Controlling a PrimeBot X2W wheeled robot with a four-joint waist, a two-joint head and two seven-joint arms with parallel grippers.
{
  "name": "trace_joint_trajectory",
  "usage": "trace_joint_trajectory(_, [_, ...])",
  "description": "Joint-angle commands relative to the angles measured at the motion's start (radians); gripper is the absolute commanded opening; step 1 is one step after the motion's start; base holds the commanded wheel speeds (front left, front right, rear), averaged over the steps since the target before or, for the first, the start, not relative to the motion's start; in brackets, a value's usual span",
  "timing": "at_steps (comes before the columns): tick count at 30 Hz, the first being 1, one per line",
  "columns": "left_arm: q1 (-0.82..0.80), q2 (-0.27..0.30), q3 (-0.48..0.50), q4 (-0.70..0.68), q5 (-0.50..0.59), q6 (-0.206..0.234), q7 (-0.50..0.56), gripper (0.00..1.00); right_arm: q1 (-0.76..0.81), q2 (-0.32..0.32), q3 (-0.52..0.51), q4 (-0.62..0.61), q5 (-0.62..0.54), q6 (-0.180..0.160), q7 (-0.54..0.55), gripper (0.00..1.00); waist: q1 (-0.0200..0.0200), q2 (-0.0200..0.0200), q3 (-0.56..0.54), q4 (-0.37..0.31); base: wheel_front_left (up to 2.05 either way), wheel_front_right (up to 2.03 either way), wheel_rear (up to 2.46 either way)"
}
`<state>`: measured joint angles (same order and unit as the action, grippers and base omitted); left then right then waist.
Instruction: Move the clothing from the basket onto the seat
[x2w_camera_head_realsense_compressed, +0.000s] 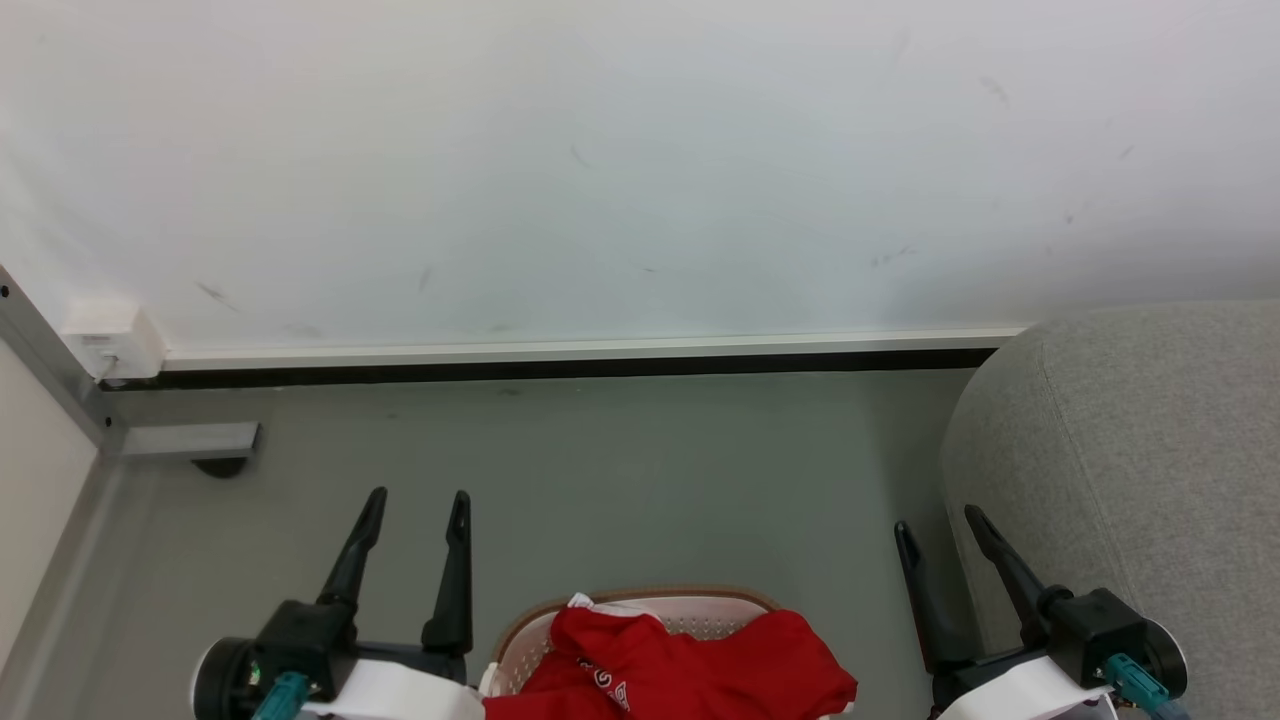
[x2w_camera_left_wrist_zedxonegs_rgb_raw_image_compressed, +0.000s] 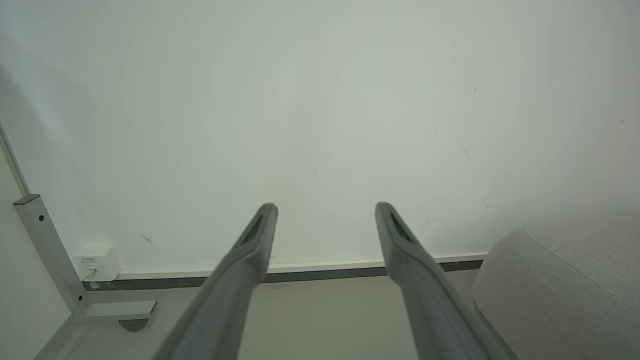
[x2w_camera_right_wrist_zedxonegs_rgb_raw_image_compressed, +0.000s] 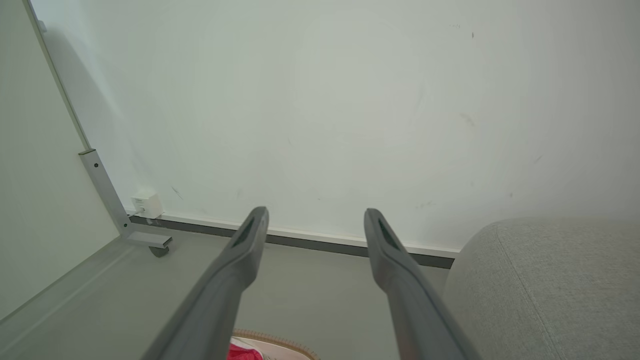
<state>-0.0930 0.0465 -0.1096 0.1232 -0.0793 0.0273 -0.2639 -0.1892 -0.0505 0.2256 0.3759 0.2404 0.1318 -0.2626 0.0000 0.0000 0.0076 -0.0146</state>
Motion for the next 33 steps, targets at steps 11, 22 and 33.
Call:
trace_joint_trajectory(11, [0.007,0.007,0.005,0.015,-0.008,-0.001,-0.001,1.00,-0.012,0.000,0.002,0.002,0.020,-0.002,-0.003,1.00,0.0000,0.0000,0.010,-0.031,0.00,0.00,0.00])
trace_joint_trajectory(22, [-0.043,0.011,-0.007,0.113,0.012,-0.036,-0.001,1.00,-0.046,0.000,-0.040,-0.019,0.031,-0.002,-0.002,1.00,0.0000,0.0000,0.105,-0.137,0.00,0.00,0.00])
trace_joint_trajectory(33, [-0.180,0.074,-0.059,0.419,0.075,-0.099,-0.001,1.00,-0.101,0.000,-0.073,-0.061,0.054,-0.002,-0.002,1.00,0.0000,0.0000,0.260,-0.261,0.00,0.00,0.00])
